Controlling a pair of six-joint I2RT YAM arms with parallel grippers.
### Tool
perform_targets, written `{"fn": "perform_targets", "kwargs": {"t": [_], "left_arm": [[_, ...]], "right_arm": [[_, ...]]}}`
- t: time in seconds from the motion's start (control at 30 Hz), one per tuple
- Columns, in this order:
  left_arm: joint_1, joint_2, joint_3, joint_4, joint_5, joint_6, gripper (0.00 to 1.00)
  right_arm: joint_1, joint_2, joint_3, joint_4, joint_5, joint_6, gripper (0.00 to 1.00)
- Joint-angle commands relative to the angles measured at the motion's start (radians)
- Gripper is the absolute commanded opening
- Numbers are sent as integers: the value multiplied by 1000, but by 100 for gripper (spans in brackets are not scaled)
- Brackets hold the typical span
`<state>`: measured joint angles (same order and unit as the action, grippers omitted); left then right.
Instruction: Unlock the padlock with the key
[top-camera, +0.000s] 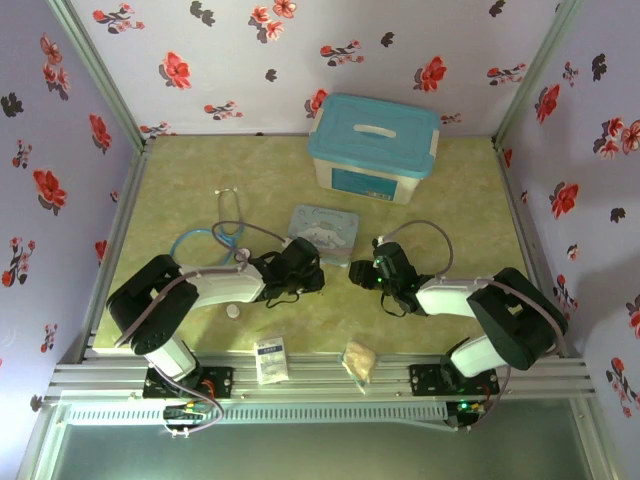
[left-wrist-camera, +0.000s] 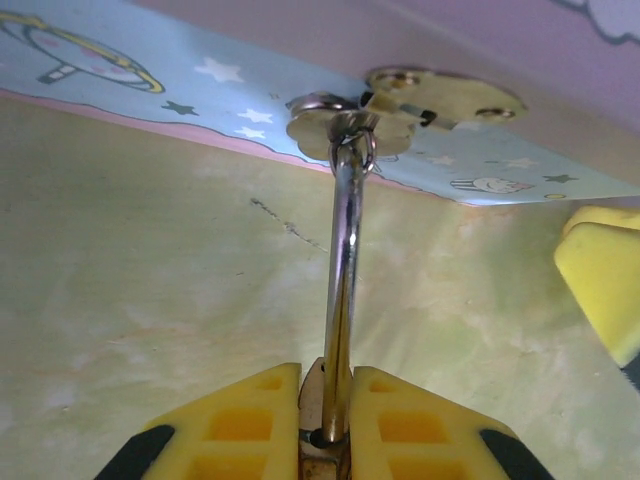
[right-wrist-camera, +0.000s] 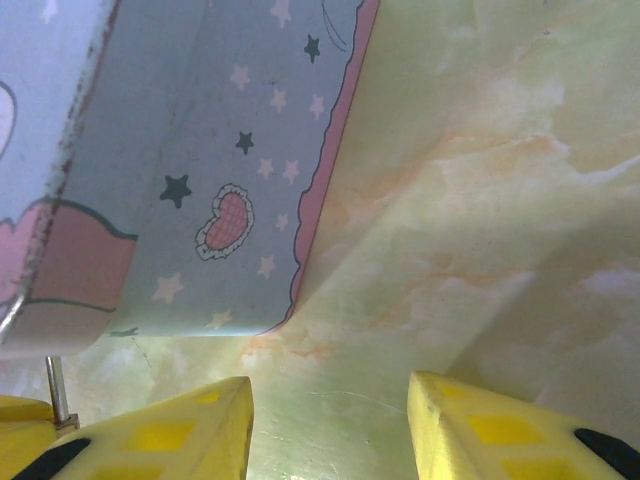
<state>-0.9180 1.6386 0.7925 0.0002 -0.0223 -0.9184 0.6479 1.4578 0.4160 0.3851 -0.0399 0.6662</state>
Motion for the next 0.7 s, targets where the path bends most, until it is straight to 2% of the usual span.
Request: {"fn": "perform_targets", "kwargs": {"t": [0.0, 0.17, 0.43, 0.67], "left_arm": [[1, 30, 30, -206, -66, 63, 15], [-39, 67, 121, -329, -151, 105, 17], [-66, 127, 171, -388, -191, 119, 22], [-135, 168, 279, -541, -318, 150, 23]], "right_arm": [[6, -2, -13, 11, 24, 15, 44], [5, -7, -17, 2, 31, 11, 44], [6, -10, -19, -15, 34, 3, 44], [5, -3, -14, -26, 38, -1, 44]]}}
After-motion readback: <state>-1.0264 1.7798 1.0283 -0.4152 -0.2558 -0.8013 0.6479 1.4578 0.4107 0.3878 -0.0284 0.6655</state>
